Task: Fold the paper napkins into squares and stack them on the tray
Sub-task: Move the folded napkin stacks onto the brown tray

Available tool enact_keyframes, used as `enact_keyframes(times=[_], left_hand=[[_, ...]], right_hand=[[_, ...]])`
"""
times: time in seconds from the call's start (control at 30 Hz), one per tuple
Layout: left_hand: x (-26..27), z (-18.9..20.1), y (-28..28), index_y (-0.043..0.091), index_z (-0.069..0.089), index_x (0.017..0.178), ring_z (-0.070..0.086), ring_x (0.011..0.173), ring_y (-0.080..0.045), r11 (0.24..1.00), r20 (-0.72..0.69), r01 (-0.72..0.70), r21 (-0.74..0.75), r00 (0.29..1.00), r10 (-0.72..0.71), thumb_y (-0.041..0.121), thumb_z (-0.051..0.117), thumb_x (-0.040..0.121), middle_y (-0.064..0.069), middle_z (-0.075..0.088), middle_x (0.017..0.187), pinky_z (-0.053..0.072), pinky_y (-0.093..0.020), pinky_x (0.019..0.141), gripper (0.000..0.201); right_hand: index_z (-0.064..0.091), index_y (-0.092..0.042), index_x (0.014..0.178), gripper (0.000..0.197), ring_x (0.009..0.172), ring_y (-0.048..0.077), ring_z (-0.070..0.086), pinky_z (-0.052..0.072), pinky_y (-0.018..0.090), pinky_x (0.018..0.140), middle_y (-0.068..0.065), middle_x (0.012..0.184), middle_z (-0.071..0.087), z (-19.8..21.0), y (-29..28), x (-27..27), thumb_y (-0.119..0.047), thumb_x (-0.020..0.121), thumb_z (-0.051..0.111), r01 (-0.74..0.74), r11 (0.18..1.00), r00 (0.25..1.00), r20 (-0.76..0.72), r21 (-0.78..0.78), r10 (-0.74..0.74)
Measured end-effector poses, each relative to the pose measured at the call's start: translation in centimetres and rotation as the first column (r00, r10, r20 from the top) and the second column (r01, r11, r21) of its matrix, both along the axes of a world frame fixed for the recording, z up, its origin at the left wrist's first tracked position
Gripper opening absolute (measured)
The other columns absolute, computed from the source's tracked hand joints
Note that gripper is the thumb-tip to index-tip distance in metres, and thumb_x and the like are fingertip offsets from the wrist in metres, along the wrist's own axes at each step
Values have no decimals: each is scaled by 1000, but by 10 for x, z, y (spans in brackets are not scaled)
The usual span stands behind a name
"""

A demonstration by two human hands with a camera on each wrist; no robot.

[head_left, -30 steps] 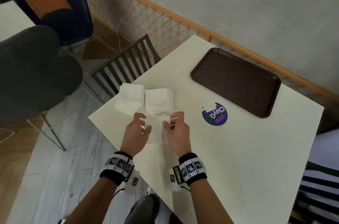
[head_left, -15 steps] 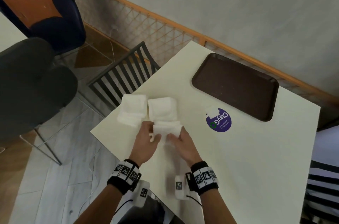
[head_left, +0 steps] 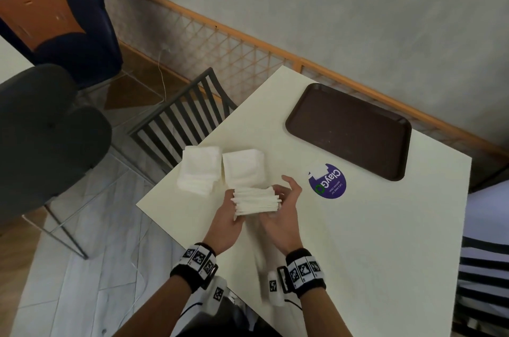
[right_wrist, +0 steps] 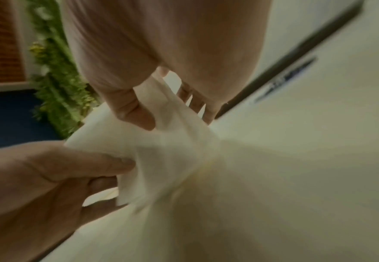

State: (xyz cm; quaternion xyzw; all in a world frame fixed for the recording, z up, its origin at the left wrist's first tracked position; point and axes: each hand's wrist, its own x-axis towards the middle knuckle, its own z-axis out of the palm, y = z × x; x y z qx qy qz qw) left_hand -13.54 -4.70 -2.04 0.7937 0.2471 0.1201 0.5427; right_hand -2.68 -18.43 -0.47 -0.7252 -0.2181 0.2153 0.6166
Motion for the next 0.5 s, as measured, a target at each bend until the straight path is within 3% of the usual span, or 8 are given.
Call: enact_keyframes(times=[0.1,0.17,0.23,0.27,0.33,0.4,0.5], left_hand=[[-1,10,4,25,48,126,65,102,8,992,-14,20,125,1000,-19,11,60,108,19,64,110,47,-11,82,26],[-3,18,8,28,54,129,63,105,-4,966,-5,80,247,997,-82,22,60,109,16,64,115,49,-23,91,23],[-3,27,12,25,63,129,61,114,-10,924,57,117,363,987,-147,26,61,110,18,64,120,40,-23,113,19],[-3,30,13,24,67,126,62,114,-9,916,102,120,382,980,-171,26,63,109,18,65,118,34,-21,118,17],[-1,36,12,25,73,119,63,113,-9,944,183,87,319,971,-151,25,69,106,17,68,114,38,-16,110,13],[-1,34,10,28,74,119,64,116,-12,982,218,30,186,973,-71,26,75,102,14,67,117,46,-19,100,17],[-4,20,4,34,60,141,58,130,-10,999,138,10,41,990,-15,22,82,96,11,60,136,45,-18,106,51]], right_hand=[[31,-36,161,92,130,5,56,49,24,107,-10,144,52,14,-6,10,-25,84,79,-98,979,936,319,-178,151],[31,-38,164,90,131,5,55,45,29,112,-16,148,53,18,-10,19,-17,89,77,-119,951,867,436,-284,239],[34,-37,163,85,125,4,61,46,26,109,-17,142,61,18,-13,23,-10,94,76,-154,951,878,405,-266,256],[36,-36,162,81,121,6,65,49,24,106,-15,136,67,15,-15,23,-8,97,75,-185,955,901,349,-231,259],[41,-37,157,70,115,8,70,53,20,97,-13,125,72,9,-18,18,-5,101,70,-199,967,946,228,-161,232],[46,-37,151,59,113,11,71,55,23,94,-11,121,73,3,-18,10,-7,105,67,-144,983,972,167,-114,162],[48,-34,147,56,116,14,70,54,26,96,-6,124,72,-4,-14,-1,-4,104,67,-85,993,990,106,-81,94]])
